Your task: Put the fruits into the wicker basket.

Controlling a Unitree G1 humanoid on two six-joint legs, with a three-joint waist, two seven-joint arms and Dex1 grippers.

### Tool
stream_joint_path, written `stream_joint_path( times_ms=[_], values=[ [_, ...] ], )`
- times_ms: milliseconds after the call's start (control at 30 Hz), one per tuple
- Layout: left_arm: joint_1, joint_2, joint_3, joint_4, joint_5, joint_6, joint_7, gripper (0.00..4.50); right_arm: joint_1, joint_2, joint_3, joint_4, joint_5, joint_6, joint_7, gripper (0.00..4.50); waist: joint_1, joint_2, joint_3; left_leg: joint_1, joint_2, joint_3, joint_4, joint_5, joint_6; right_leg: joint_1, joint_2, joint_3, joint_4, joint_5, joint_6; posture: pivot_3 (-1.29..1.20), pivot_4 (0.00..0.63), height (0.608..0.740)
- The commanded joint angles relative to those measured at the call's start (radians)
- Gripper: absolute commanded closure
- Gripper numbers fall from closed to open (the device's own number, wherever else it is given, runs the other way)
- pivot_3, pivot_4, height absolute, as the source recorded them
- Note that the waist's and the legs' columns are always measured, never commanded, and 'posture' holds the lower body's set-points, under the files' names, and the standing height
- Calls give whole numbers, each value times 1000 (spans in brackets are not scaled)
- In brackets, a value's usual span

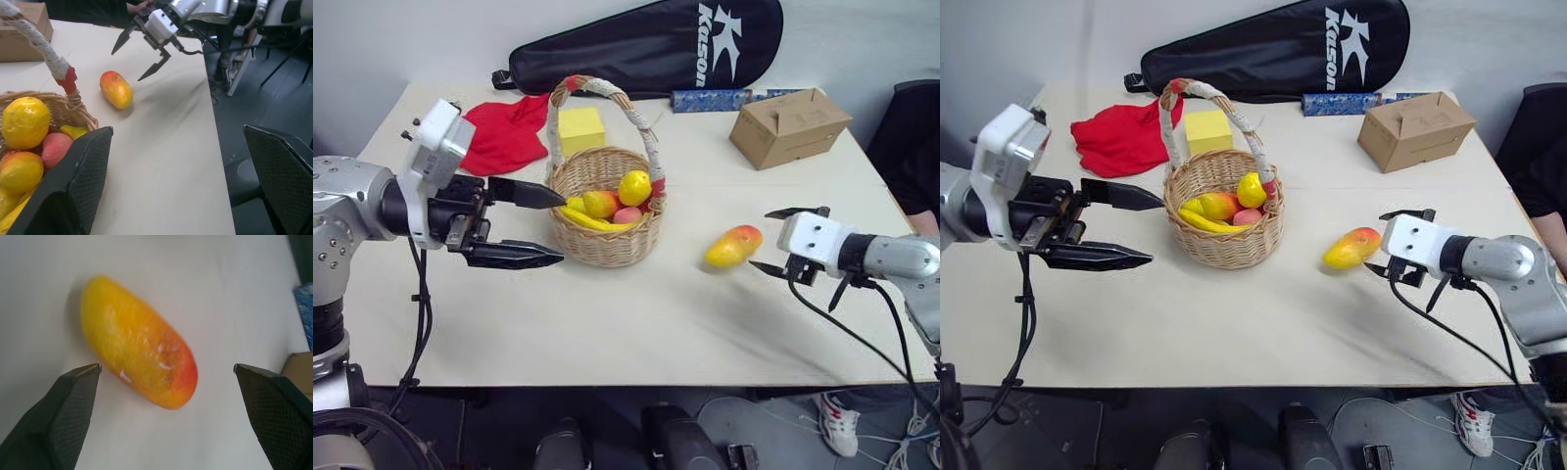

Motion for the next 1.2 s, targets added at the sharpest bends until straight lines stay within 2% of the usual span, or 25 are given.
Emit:
stream_joint_path(
  times_ms=[33,167,300,400,467,533,600,700,800,867,933,1033,1100,1200],
  values=[
    [-19,6,-2,-22,-8,-30,17,26,-92,39,65,172,-121,-180,12,0,-4,2,1,0,0,0,0,0,0,0,0,0,0,0,0,0,150,740],
    [-17,10,-2,-39,-18,-42,27,26,-189,117,95,331,-164,-265,7,0,-14,4,4,0,0,1,2,0,0,0,0,1,3,0,0,0,150,740],
    [-14,13,-1,-43,-18,-51,41,26,-216,180,90,400,-139,-295,45,0,-22,4,4,2,1,0,3,1,-1,0,0,1,6,0,0,0,150,740],
    [-2,17,1,-44,-16,-59,43,0,-215,203,81,421,-121,-306,82,629,-29,4,4,3,1,0,3,1,-2,1,1,1,7,0,0,0,150,740],
    [4,18,2,-42,-16,-64,42,0,-212,209,73,429,-115,-316,89,1276,-34,4,4,3,1,0,3,1,-2,1,1,1,7,0,0,0,150,740],
    [7,20,5,-37,-15,-69,44,0,-203,211,65,425,-103,-319,97,1703,-36,4,4,2,1,0,3,1,-2,0,1,1,8,0,0,0,150,740],
    [10,19,8,-29,-12,-73,48,0,-183,200,53,399,-86,-321,113,1876,-35,4,4,2,1,-1,3,1,-2,0,1,1,8,-1,-1,0,150,740],
    [26,22,18,-26,-14,-77,56,0,-142,179,23,337,-50,-302,141,1882,-34,4,4,2,1,-1,3,1,-2,1,0,0,8,-1,-1,0,150,740],
    [78,50,60,-23,-16,-77,57,0,-27,132,-71,68,188,-68,265,1883,-31,5,4,2,1,-2,3,1,-2,1,0,0,8,-1,-1,0,150,740],
    [132,91,120,-13,-28,-67,38,0,39,64,-137,-193,416,185,329,1883,-30,7,5,0,1,-3,2,1,-2,-1,0,0,8,-1,0,0,150,740],
    [172,127,171,-1,-30,-64,31,0,46,31,-174,-392,601,398,327,1883,-34,9,7,0,1,-2,2,1,-2,-1,0,1,9,-1,0,0,150,740],
    [179,154,212,24,-34,-59,51,0,-75,103,-158,-533,789,645,198,1883,-40,4,7,3,2,-3,3,3,-5,0,1,0,11,-1,-1,0,150,740],
    [167,167,232,47,-32,-60,66,0,-204,230,-106,-539,822,746,83,1883,-38,1,6,3,2,-6,2,4,-6,1,1,-2,11,-1,-3,0,150,740],
    [176,180,257,53,-36,-60,82,0,-318,368,-74,-519,842,837,-19,1883,-33,0,6,1,1,-7,1,5,-6,-1,0,-3,12,-1,-5,0,150,740]
  ],
)
